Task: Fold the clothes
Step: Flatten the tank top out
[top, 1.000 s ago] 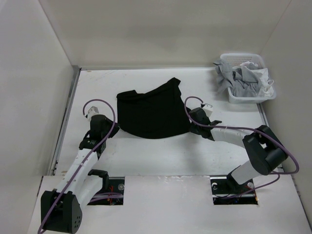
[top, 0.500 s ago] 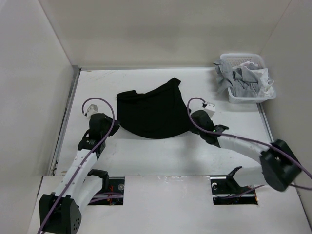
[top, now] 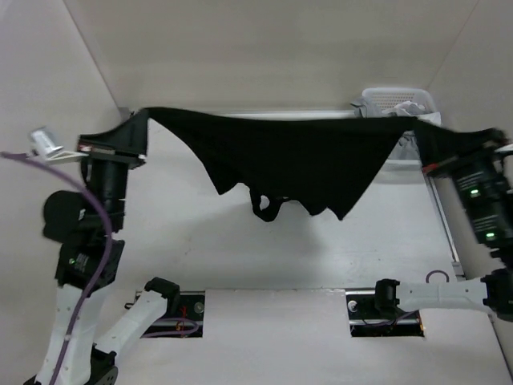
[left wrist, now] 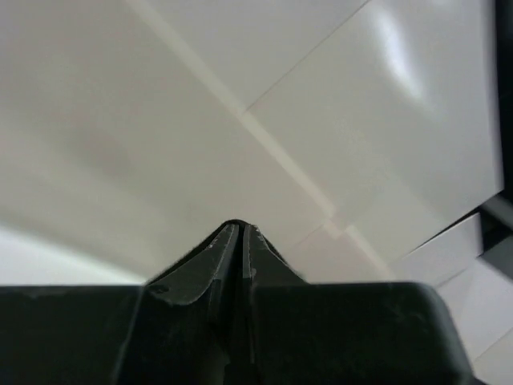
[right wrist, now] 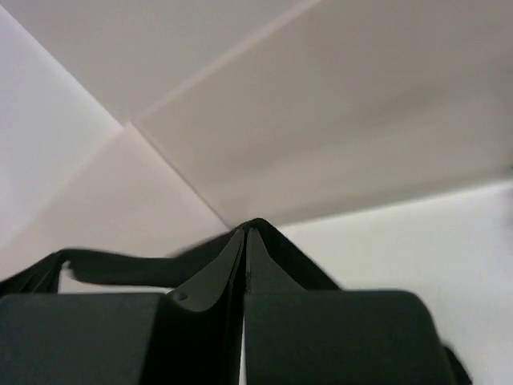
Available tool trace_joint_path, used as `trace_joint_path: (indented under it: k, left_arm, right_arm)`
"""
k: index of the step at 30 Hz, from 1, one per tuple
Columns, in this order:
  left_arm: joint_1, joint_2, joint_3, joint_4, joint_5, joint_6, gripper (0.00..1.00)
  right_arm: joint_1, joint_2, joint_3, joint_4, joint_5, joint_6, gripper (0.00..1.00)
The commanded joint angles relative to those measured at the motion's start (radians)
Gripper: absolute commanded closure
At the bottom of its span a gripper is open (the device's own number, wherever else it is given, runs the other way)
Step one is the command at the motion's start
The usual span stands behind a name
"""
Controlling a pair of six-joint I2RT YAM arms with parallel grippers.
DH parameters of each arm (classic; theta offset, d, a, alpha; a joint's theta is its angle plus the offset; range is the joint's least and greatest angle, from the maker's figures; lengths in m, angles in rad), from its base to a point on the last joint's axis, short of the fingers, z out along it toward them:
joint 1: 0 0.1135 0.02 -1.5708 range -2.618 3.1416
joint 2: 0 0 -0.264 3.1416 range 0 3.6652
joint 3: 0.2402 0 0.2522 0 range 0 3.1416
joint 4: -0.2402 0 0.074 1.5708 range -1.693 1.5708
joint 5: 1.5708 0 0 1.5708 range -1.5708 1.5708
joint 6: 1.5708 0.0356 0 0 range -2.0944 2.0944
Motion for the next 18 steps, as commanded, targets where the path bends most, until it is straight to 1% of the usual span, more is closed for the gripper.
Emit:
trace_joint_path:
  k: [1, 3, 5, 7, 9, 10, 12, 14, 15, 17, 18]
  left_arm:
    - [-0.005, 0.029, 0.173, 0.066, -0.059, 0.066, 1.0]
    - [0.004, 0.063, 0.265, 0.055, -0.059, 0.082, 1.0]
    - [0.01, 0.086, 0.32, 0.058, -0.062, 0.092, 1.0]
    - [0.022, 0.115, 0.356, 0.064, -0.076, 0.095, 1.0]
    - [0.022, 0.151, 0.363, 0.064, -0.079, 0.098, 1.0]
    - [0.024, 0.171, 0.354, 0.064, -0.082, 0.103, 1.0]
    - [0.034, 0.209, 0.316, 0.058, -0.094, 0.111, 1.0]
    - [0.053, 0.241, 0.249, 0.066, -0.114, 0.105, 1.0]
    - [0.065, 0.26, 0.221, 0.073, -0.122, 0.102, 1.0]
    - [0.093, 0.302, 0.18, 0.098, -0.117, 0.086, 1.0]
    - [0.109, 0.332, 0.17, 0.109, -0.116, 0.085, 1.0]
  right_arm:
    - [0.094, 0.078, 0.136, 0.216, 0.161, -0.468, 1.0]
    - [0.113, 0.13, 0.217, 0.351, 0.157, -0.646, 1.0]
    - [0.113, 0.184, 0.281, 0.44, 0.117, -0.756, 1.0]
    - [0.111, 0.239, 0.334, 0.469, 0.08, -0.802, 1.0]
    - [0.095, 0.282, 0.355, 0.463, 0.045, -0.805, 1.0]
    - [0.029, 0.302, 0.357, 0.459, 0.022, -0.792, 1.0]
    - [-0.095, 0.336, 0.348, 0.398, -0.03, -0.714, 1.0]
    - [-0.254, 0.373, 0.345, 0.263, -0.122, -0.547, 1.0]
    - [-0.327, 0.391, 0.345, 0.179, -0.192, -0.446, 1.0]
    - [-0.514, 0.438, 0.349, 0.033, -0.376, -0.222, 1.0]
    - [-0.6, 0.464, 0.349, -0.013, -0.473, -0.133, 1.0]
